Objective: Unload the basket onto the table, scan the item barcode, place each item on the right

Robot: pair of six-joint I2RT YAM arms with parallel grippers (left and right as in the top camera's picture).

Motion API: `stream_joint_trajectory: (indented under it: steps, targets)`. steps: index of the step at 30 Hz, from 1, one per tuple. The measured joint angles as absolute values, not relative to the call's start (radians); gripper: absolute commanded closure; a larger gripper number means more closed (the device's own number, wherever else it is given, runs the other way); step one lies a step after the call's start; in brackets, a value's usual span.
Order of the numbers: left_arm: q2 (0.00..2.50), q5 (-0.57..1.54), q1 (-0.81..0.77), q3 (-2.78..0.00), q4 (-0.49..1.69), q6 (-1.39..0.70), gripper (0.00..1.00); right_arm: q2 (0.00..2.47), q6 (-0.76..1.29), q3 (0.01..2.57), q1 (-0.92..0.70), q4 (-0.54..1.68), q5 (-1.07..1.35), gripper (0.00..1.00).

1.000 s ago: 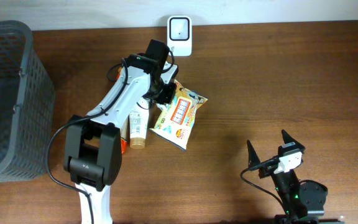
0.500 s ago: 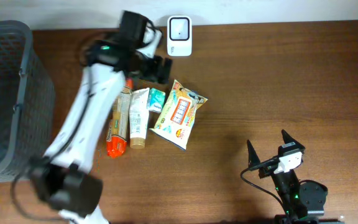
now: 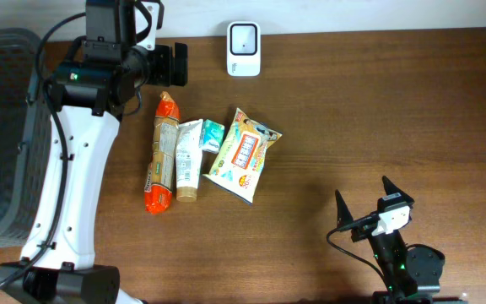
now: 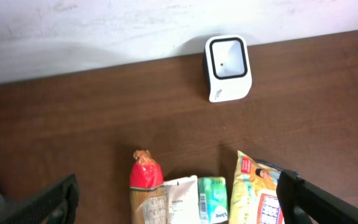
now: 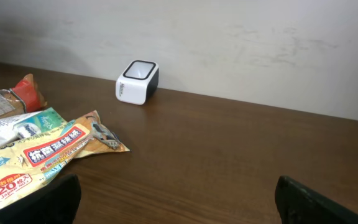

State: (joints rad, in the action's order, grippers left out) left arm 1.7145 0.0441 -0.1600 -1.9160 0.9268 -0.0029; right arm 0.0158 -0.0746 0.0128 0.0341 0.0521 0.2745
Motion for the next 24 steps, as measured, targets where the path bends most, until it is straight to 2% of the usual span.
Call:
stream_joint_trajectory:
  steps: [7,20,24]
  targets:
    - [1.715,0.043,-0.089,-1.916,0.888,0.019,0.01,0.016,-0.075,0.013,0.034,0.052,0.274,0.01]
    - [1.715,0.044,-0.079,-1.916,0.807,0.019,0.01,0.016,-0.075,0.013,0.034,0.052,0.274,0.01]
    - [1.707,0.044,0.004,-1.916,0.751,0.023,0.01,0.016,-0.075,0.013,0.034,0.052,0.274,0.01]
